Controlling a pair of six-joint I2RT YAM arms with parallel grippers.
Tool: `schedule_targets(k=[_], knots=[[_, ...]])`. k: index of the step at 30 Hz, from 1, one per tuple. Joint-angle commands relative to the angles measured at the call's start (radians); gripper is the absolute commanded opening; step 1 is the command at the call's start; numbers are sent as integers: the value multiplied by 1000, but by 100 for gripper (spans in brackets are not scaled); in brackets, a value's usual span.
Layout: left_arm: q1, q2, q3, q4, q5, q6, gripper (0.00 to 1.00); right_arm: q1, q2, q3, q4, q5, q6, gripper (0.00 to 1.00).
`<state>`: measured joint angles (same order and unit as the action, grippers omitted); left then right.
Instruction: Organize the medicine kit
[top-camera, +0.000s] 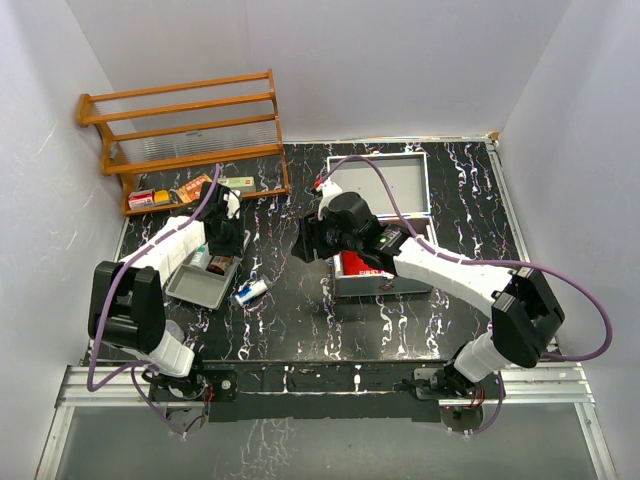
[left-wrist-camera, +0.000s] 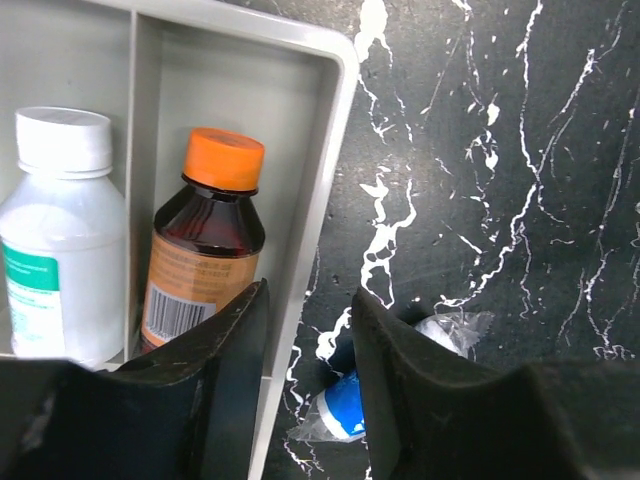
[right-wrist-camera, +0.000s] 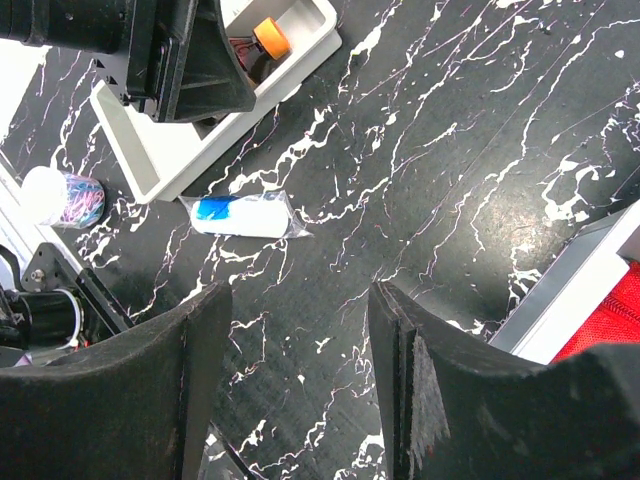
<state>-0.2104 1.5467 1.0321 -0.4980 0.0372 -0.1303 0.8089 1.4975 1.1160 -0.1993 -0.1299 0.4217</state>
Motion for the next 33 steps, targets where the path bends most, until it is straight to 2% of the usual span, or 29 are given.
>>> schedule_targets(k=[1, 11, 14, 16, 21, 27, 30, 33], knots=[[2, 1, -10, 3, 49, -25, 37, 2, -7, 4, 58, 2, 9, 54], [0, 61, -15, 38, 50, -16, 35, 2, 1, -3, 63, -36, 14, 54], [-3, 84, 2, 43, 59, -11, 32, 3, 1, -13, 72, -41, 20, 54], [-10, 99, 15, 47, 69, -11, 25, 2, 1, -22, 78, -48, 30, 54], [-61, 132, 55, 47, 108, -10, 18, 3, -3, -74, 110, -67, 84, 48], [-108, 158, 92, 81, 183, -69, 19, 23, -7, -141, 168, -96, 98, 47], [-117, 176, 108, 100, 212, -118, 23, 56, -1, -150, 174, -73, 88, 48], [-118, 180, 134, 86, 197, -163, 31, 84, 2, -158, 178, -28, 120, 51]])
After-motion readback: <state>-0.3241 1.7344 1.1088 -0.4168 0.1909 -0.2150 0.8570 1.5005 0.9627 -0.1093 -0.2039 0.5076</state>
